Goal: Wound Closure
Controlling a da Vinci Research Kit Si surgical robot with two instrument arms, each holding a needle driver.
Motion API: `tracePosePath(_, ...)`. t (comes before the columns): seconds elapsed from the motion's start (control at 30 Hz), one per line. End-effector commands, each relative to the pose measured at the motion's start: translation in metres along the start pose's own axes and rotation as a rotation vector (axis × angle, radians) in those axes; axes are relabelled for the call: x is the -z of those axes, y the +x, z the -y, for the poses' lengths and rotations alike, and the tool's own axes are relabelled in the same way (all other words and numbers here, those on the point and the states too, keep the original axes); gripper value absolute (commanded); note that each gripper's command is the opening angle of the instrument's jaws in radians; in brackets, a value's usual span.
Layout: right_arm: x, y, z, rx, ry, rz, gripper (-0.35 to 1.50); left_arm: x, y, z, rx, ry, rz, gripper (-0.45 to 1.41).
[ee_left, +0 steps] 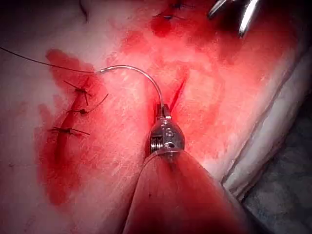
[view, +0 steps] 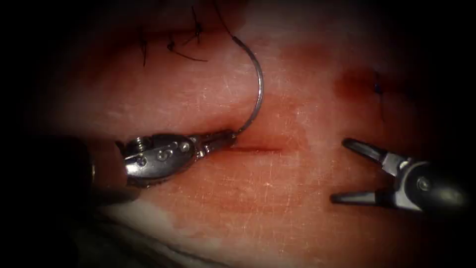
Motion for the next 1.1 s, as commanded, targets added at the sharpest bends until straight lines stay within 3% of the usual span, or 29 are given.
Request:
tracePosePath(0.03, -0.0009, -0.0004, 0.0004, 0.0, 0.003, -0.002, 1.06, -0.0006, -0.0006, -0.0003, 0.006, -0.002, 0.001, -0.34)
tracePosePath(0.4, -0.0011, -0.0002, 0.0003, -0.008, 0.001, 0.0, 1.01, 0.0007, 0.0015, -0.0008, 0.032, -0.014, 0.007, -0.35)
tracePosePath(0.47, -0.0013, 0.0002, -0.0002, -0.091, -0.005, 0.008, 0.77, 0.0012, 0.0021, -0.0012, 0.026, -0.023, 0.007, -0.37)
tracePosePath(0.7, -0.0025, 0.0019, -0.0022, -0.316, -0.035, -0.022, 0.79, 0.0022, 0.0023, -0.0022, -0.005, -0.027, 0.007, -0.42)
tracePosePath(0.87, -0.0029, 0.0031, -0.0041, -0.446, -0.052, -0.021, 0.77, 0.0033, 0.0023, -0.0029, -0.092, -0.033, 0.003, -0.45)
tracePosePath(1.1, -0.0038, 0.0046, -0.0063, -0.589, -0.005, -0.002, 0.74, 0.005, 0.0032, -0.0036, -0.304, 0.05, 0.04, -0.45)
